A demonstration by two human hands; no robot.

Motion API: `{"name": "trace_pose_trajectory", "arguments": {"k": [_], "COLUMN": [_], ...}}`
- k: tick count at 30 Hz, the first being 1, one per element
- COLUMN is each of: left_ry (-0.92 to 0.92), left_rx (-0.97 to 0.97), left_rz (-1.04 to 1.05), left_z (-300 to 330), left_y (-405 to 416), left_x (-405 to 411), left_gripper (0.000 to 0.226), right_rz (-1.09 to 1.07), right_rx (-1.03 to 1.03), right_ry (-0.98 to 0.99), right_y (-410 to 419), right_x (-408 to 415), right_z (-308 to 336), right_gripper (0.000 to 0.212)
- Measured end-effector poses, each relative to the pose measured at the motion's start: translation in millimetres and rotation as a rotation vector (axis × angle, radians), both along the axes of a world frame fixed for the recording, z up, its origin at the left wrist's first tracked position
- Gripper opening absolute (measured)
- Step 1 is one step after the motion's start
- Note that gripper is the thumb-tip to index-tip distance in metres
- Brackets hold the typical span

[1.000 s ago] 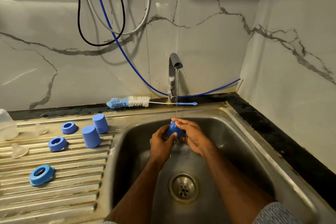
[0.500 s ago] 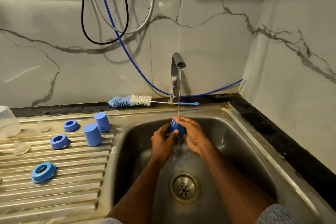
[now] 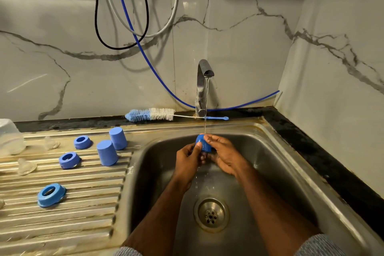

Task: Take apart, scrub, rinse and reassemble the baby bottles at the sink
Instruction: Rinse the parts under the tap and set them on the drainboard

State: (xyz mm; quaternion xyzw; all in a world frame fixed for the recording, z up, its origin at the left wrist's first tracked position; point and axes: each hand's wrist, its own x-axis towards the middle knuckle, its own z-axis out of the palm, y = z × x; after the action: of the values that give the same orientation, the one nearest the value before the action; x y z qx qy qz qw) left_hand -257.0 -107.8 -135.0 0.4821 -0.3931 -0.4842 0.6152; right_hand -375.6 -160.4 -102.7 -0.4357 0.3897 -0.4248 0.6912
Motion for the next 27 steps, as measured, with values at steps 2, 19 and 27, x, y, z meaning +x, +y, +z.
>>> {"name": "trace_pose_trajectory", "arguments": {"k": [2, 19, 27], "left_ry": [0.041, 0.219, 0.567], "left_rx": [0.029, 0.138, 0.241], "left_rz": [0.031, -0.001, -0.103], "left_z": [0, 9, 17], "left_y": [-2, 3, 5], "left_x": [1, -3, -3], "left_gripper": [0.033, 0.037, 0.053], "right_rz": [0.046, 0.111, 0.109], "right_rx": [0.009, -0.124, -0.179], "right_ry": [-0.014, 0.322, 0.051], "right_y": [-1, 0, 11], "right_x": [0, 22, 19], "right_z": [-3, -12, -2], "right_gripper": [0.025, 0.044, 0.026]}}
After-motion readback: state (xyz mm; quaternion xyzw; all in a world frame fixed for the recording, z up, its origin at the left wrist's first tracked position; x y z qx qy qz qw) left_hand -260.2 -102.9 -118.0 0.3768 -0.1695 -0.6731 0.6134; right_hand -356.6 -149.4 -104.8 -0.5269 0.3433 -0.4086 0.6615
